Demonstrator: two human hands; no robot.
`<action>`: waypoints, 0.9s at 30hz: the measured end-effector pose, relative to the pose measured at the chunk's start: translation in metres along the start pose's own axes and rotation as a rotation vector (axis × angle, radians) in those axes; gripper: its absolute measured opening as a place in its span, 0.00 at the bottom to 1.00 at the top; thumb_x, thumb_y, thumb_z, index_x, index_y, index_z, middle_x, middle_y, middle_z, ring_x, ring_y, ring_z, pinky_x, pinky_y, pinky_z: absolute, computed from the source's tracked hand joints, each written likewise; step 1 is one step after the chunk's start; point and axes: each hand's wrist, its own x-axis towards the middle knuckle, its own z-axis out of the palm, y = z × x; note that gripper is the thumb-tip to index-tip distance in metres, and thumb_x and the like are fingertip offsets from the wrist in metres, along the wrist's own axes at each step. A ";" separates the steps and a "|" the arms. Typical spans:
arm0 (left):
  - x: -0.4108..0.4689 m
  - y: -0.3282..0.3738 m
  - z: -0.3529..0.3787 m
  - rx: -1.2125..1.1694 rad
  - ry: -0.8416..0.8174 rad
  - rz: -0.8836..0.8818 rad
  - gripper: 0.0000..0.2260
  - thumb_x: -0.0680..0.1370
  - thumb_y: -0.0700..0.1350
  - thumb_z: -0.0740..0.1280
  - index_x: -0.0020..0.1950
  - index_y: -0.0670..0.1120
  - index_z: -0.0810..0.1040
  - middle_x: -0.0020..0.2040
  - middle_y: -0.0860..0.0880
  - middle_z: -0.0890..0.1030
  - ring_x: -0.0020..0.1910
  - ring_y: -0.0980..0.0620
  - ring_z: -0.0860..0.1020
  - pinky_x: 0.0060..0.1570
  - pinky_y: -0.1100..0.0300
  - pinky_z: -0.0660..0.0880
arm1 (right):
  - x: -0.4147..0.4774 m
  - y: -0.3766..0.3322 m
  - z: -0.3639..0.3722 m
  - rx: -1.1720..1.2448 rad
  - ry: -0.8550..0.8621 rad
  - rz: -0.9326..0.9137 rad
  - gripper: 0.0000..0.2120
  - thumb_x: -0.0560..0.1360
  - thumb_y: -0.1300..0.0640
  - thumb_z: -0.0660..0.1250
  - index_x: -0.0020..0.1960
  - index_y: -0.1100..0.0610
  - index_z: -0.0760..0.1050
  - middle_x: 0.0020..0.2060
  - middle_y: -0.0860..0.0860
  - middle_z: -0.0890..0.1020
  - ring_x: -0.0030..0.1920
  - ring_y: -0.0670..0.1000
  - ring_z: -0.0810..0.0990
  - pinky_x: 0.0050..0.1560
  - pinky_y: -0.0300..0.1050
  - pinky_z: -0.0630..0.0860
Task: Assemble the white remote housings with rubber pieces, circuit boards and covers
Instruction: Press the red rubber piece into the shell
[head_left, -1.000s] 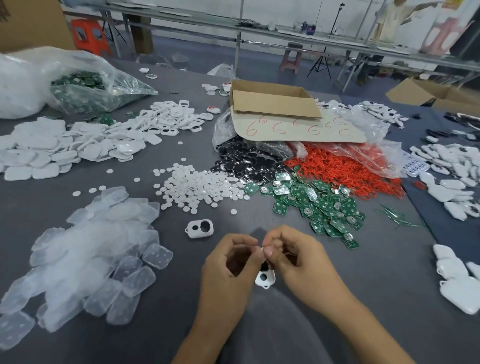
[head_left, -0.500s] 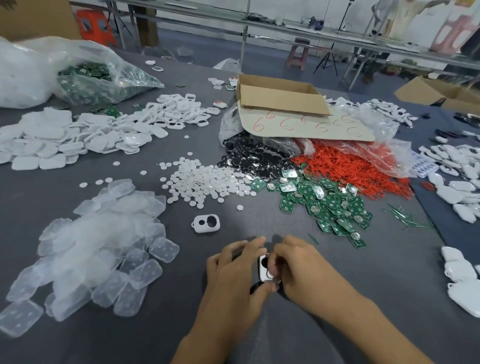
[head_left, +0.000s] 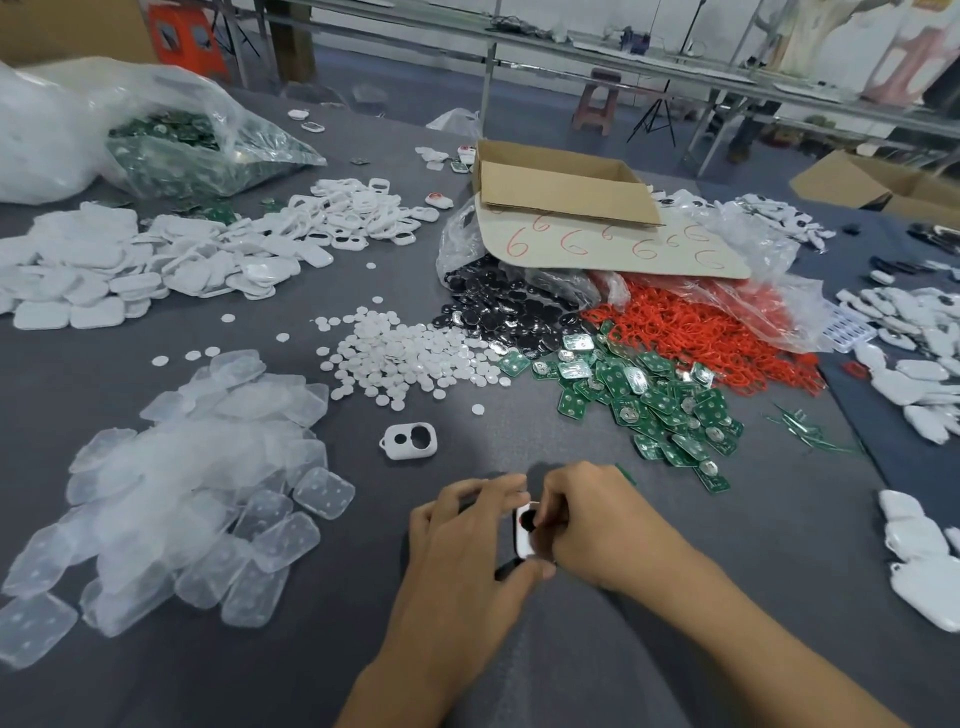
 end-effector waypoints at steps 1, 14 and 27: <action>0.000 0.001 0.000 0.000 0.004 -0.001 0.30 0.68 0.61 0.74 0.68 0.63 0.69 0.62 0.72 0.74 0.70 0.67 0.63 0.67 0.69 0.51 | 0.000 0.001 0.001 0.014 0.008 0.018 0.13 0.67 0.58 0.72 0.29 0.46 0.72 0.35 0.46 0.83 0.34 0.44 0.77 0.27 0.27 0.67; -0.002 0.003 -0.001 0.034 0.022 0.020 0.32 0.69 0.61 0.75 0.70 0.60 0.70 0.60 0.68 0.77 0.67 0.66 0.66 0.66 0.61 0.60 | -0.028 0.009 0.020 0.481 0.222 0.136 0.08 0.68 0.61 0.78 0.38 0.49 0.83 0.30 0.43 0.80 0.28 0.39 0.74 0.32 0.31 0.69; -0.002 0.005 -0.003 -0.021 0.040 -0.004 0.40 0.63 0.69 0.71 0.73 0.61 0.69 0.63 0.74 0.67 0.68 0.71 0.62 0.66 0.70 0.57 | -0.030 0.013 0.026 0.633 0.351 0.113 0.07 0.74 0.60 0.74 0.41 0.48 0.84 0.34 0.46 0.84 0.37 0.45 0.82 0.43 0.40 0.78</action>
